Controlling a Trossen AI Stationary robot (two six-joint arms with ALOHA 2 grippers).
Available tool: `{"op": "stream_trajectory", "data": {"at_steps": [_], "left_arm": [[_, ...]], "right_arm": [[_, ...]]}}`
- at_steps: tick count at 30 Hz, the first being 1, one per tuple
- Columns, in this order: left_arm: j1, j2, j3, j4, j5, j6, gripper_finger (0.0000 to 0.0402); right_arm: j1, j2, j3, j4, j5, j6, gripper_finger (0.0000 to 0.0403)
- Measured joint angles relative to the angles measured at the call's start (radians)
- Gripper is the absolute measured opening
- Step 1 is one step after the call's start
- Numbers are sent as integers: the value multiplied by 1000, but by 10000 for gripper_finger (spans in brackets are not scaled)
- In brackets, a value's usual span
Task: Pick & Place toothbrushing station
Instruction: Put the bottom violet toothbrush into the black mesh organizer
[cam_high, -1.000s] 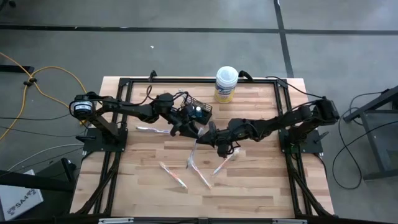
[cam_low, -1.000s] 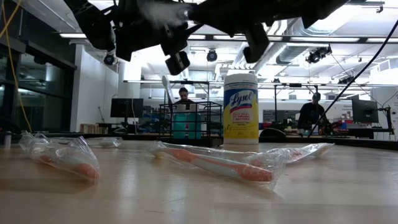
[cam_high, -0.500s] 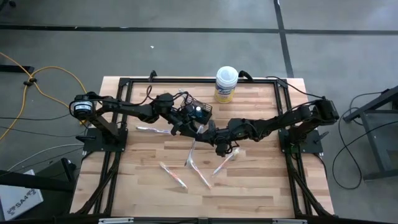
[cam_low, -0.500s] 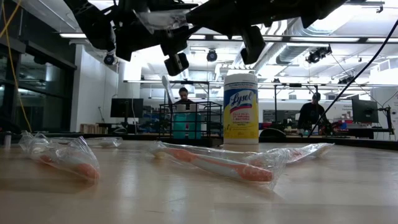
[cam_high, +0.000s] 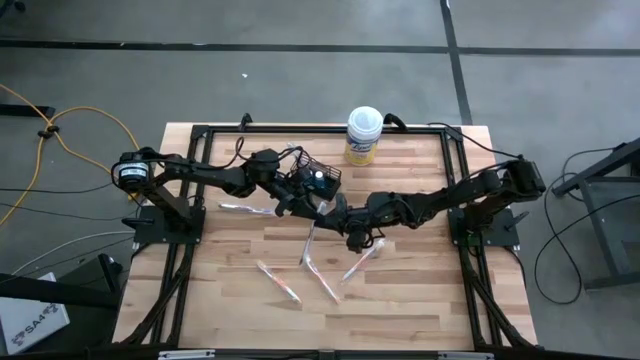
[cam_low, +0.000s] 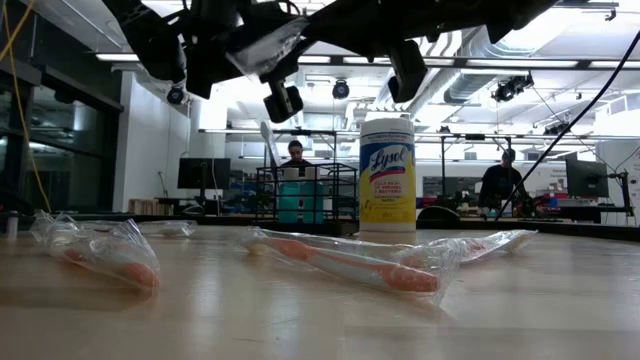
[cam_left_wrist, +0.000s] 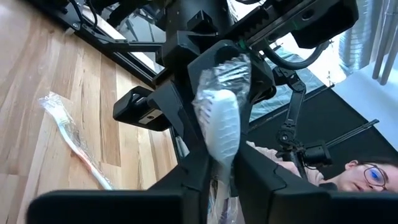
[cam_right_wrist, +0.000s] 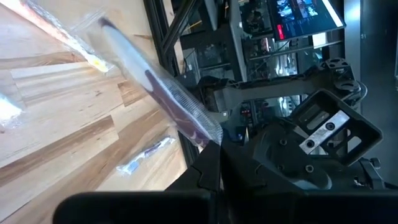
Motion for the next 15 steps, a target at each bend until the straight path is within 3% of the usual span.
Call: {"op": "stream_trajectory", "data": {"at_steps": [15], "left_arm": [[0,0,0,0,2,1,9]], "right_arm": [[13,-1,0,-10,41,0,3]]}}
